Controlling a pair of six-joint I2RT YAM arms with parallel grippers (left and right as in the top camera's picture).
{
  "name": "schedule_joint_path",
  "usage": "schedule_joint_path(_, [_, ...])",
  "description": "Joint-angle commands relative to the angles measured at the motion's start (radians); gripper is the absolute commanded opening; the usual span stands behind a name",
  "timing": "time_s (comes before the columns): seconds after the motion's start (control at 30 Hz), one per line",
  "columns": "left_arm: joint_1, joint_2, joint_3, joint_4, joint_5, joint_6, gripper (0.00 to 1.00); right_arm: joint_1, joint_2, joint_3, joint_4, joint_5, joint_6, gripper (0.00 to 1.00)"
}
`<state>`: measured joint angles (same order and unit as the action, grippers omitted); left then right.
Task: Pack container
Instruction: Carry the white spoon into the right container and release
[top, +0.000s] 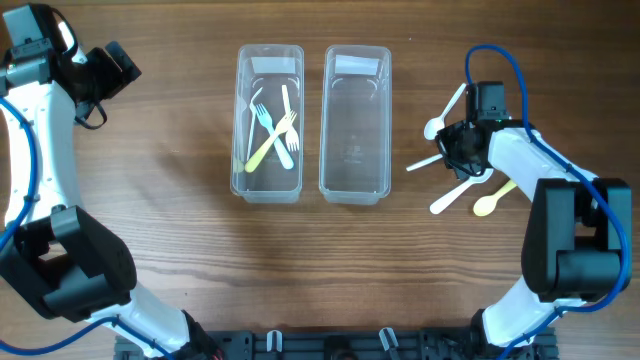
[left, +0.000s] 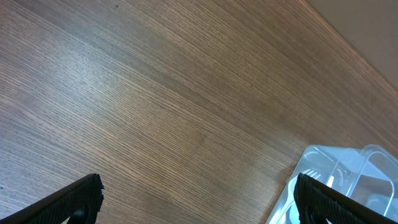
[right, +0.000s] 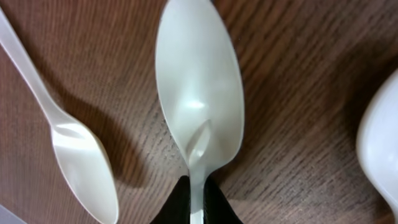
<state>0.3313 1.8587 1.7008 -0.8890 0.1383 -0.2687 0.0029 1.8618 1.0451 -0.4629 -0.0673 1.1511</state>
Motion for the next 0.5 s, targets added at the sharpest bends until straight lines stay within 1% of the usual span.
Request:
schedule_joint_path(0.0, [0.005,-0.027,0.01,0.002,-0.002,-0.005,1.0,0.005,0.091,-0.056,-0.033,-0.026,-0.002,0.04])
schedule_joint_path(0.07, [0.005,-0.027,0.01,0.002,-0.002,-0.005,1.0,0.005,0.087,-0.052,-0.032,-0.053,-0.018,0.04])
schedule_joint_path(0.13, [0.005,-0.027,0.01,0.002,-0.002,-0.005,1.0,0.005,0.054,-0.013,-0.046,-0.052,-0.072,0.04])
schedule_joint_path(0.2, [0.005,-0.027,0.01,0.002,-0.002,-0.005,1.0,0.005,-0.008,0.063,-0.08,-0.006,-0.124,0.04])
schedule_joint_path(0.3, [0.005,-0.027,0.01,0.002,-0.002,-0.005,1.0,0.02,-0.108,0.21,-0.101,0.013,-0.252,0.04])
schedule_joint_path(0.4, [0.005,-0.027,0.01,0.002,-0.002,-0.005,1.0,0.077,-0.173,0.335,-0.093,0.018,-0.374,0.04])
schedule_joint_path(0.47, [0.005,-0.027,0.01,0.002,-0.002,-0.005,1.0,0.156,-0.2,0.391,-0.06,0.017,-0.464,0.04])
